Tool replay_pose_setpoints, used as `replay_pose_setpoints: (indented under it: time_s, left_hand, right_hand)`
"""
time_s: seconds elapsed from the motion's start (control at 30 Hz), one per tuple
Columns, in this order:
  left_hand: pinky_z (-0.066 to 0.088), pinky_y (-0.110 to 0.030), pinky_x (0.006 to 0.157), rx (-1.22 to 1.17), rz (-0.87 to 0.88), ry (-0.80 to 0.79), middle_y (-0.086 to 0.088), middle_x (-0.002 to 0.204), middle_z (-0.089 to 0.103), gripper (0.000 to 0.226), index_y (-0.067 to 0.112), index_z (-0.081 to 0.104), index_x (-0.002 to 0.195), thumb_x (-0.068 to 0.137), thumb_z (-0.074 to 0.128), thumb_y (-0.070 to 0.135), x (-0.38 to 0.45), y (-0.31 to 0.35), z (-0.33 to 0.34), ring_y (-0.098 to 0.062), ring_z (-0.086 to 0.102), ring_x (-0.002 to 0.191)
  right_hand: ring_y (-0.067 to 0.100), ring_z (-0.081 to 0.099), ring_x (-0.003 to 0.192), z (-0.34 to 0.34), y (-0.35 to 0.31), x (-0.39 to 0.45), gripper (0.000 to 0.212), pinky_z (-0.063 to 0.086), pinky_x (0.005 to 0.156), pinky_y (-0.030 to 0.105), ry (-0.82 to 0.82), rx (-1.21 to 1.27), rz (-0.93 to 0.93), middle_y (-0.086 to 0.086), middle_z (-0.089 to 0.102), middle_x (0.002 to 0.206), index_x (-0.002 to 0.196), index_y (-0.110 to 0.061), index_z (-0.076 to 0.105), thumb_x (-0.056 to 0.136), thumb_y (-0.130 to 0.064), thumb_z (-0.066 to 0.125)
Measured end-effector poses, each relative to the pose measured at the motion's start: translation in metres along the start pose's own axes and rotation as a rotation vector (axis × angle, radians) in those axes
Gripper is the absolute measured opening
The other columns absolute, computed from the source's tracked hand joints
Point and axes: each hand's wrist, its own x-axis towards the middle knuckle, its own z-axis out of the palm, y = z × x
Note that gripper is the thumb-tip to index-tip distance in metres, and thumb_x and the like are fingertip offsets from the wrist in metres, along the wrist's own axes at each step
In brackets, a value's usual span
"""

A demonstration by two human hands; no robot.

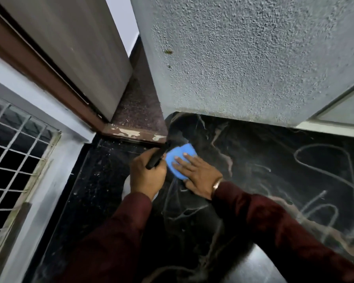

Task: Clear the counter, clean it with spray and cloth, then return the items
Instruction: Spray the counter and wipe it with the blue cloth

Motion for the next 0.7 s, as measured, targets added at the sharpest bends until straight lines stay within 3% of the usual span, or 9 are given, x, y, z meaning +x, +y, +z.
replay_pose_setpoints:
  time_s: [0.07,0.17,0.23,0.3,0.4,0.5,0.57,0.63,0.7]
  left_hand:
    - [0.043,-0.031,0.060,0.066,0.009,-0.006,-0.005,0.061,0.061,0.015,0.012,0.068,0.070,0.083,0.062,0.016,-0.003,-0.003,-0.002,-0.025,0.057,0.061]
    - [0.037,-0.030,0.058,0.098,0.015,-0.014,0.004,0.056,0.050,0.019,0.013,0.065,0.067,0.086,0.063,0.014,-0.010,-0.005,-0.008,-0.022,0.050,0.058]
    - [0.037,-0.030,0.058,0.119,-0.004,-0.002,0.001,0.057,0.055,0.020,0.013,0.066,0.068,0.087,0.067,0.008,-0.012,-0.005,-0.012,-0.025,0.053,0.060]
    - [0.044,-0.035,0.058,0.131,-0.019,0.002,-0.005,0.061,0.062,0.018,0.012,0.068,0.069,0.086,0.068,0.007,-0.014,-0.003,-0.014,-0.030,0.058,0.062]
    - [0.051,-0.038,0.062,0.104,-0.022,-0.004,-0.008,0.067,0.070,0.012,0.011,0.072,0.073,0.082,0.065,0.016,-0.017,0.002,-0.011,-0.029,0.064,0.067]
    - [0.053,-0.041,0.066,0.116,-0.043,-0.025,-0.008,0.069,0.070,0.016,0.012,0.072,0.075,0.080,0.061,0.023,-0.021,0.008,-0.006,-0.031,0.067,0.071]
    - [0.054,-0.042,0.068,0.112,-0.096,-0.061,-0.005,0.068,0.068,0.014,0.015,0.073,0.077,0.081,0.062,0.024,-0.025,0.012,-0.006,-0.032,0.066,0.072]
    - [0.055,-0.042,0.068,0.105,-0.128,-0.096,-0.003,0.068,0.067,0.009,0.018,0.074,0.080,0.084,0.066,0.020,-0.029,0.018,-0.005,-0.031,0.065,0.072]
    - [0.055,-0.039,0.069,0.145,-0.116,-0.112,-0.002,0.071,0.070,0.008,0.019,0.076,0.084,0.086,0.068,0.018,-0.033,0.022,-0.009,-0.028,0.066,0.074]
  right_hand:
    - [0.032,0.032,0.140,-0.005,0.033,-0.040,0.062,0.023,0.114,0.043,0.074,-0.017,0.208,0.004,0.035,0.152,0.148,-0.021,0.030,0.088,-0.037,0.035]
    - [0.043,0.035,0.135,-0.014,0.070,-0.068,0.065,0.028,0.109,0.051,0.188,0.073,0.719,0.014,0.038,0.149,0.145,-0.013,0.037,0.087,-0.039,0.026]
    - [0.046,0.034,0.134,-0.012,0.051,-0.050,0.067,0.027,0.107,0.056,0.199,0.089,0.895,0.019,0.037,0.148,0.143,-0.006,0.039,0.086,-0.039,0.024]
    - [0.046,0.029,0.137,-0.003,0.004,-0.021,0.069,0.024,0.110,0.058,0.139,0.072,0.774,0.020,0.035,0.149,0.145,-0.005,0.035,0.086,-0.037,0.021]
    - [0.039,0.030,0.139,0.013,-0.075,-0.017,0.068,0.026,0.113,0.053,0.031,0.020,0.308,0.010,0.037,0.151,0.146,-0.014,0.033,0.082,-0.038,0.029]
    - [0.031,0.026,0.142,0.010,-0.075,-0.065,0.069,0.021,0.117,0.045,-0.042,0.054,0.036,0.002,0.029,0.155,0.149,-0.022,0.028,0.082,-0.036,0.041]
    - [0.034,0.035,0.138,0.005,-0.027,-0.088,0.067,0.028,0.113,0.048,0.022,-0.002,0.120,0.006,0.037,0.151,0.146,-0.018,0.035,0.080,-0.034,0.038]
    - [0.044,0.045,0.128,-0.009,0.031,-0.102,0.066,0.039,0.103,0.055,0.115,-0.005,0.430,0.015,0.046,0.143,0.140,-0.011,0.044,0.079,-0.033,0.033]
    - [0.048,0.043,0.127,-0.023,0.052,-0.099,0.067,0.036,0.102,0.057,0.150,0.097,0.728,0.019,0.045,0.143,0.139,-0.008,0.045,0.081,-0.036,0.027]
